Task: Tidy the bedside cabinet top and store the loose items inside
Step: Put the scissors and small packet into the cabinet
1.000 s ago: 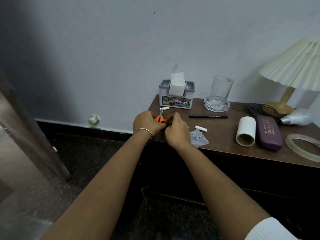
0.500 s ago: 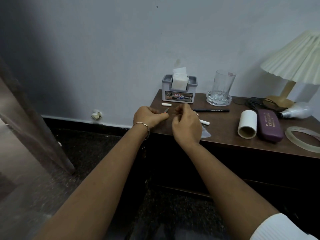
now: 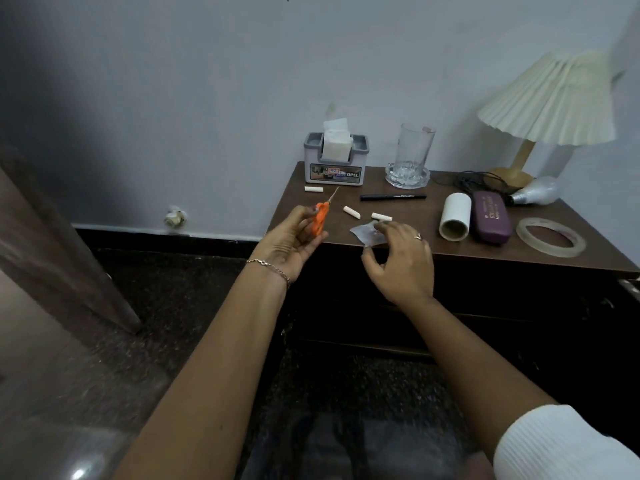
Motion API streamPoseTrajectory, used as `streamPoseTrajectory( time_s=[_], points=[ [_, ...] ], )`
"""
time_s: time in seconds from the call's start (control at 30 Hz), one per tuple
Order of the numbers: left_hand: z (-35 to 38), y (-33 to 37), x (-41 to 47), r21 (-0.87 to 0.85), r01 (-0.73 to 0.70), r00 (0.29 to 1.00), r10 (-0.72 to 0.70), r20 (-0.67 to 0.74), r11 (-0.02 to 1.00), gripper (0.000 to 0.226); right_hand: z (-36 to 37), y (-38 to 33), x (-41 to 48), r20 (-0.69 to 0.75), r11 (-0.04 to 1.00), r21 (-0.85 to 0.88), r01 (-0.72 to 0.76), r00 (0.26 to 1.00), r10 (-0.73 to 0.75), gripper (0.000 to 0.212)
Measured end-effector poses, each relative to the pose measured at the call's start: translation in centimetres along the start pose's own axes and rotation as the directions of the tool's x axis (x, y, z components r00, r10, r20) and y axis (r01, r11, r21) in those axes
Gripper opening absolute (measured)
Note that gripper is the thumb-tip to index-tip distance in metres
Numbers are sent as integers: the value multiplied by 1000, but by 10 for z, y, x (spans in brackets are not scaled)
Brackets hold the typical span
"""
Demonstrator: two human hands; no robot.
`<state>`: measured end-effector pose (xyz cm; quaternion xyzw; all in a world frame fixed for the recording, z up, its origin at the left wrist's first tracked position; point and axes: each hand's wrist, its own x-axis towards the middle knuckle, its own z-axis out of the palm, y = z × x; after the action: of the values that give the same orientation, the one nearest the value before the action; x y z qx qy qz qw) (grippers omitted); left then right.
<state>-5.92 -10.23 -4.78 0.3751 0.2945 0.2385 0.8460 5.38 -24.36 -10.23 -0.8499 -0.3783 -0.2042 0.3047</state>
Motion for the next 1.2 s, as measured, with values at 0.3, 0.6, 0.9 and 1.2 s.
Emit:
streamPoseTrajectory(
  time_s=[0.3,0.6,0.9,1.2],
  points=[
    [-29,-32,-30,-206,232,963,-194,189,951,17,10,3,-10,-18,973,-88,211,977,-214,31],
    [-80,-66,-45,-167,337,909,-274,314,926,43,-15,11,-33,-130,918,-171,357,916,-380,26],
    [-88,-113,-1,-91,176,984,-178,-5,980,27,28,38,-54,168,911,-92,403,908,-385,21],
    [-67,-139,79,452,-20,998,43,-41,892,39,91,68,-44,269,979,-120,167,954,-130,32]
  ],
)
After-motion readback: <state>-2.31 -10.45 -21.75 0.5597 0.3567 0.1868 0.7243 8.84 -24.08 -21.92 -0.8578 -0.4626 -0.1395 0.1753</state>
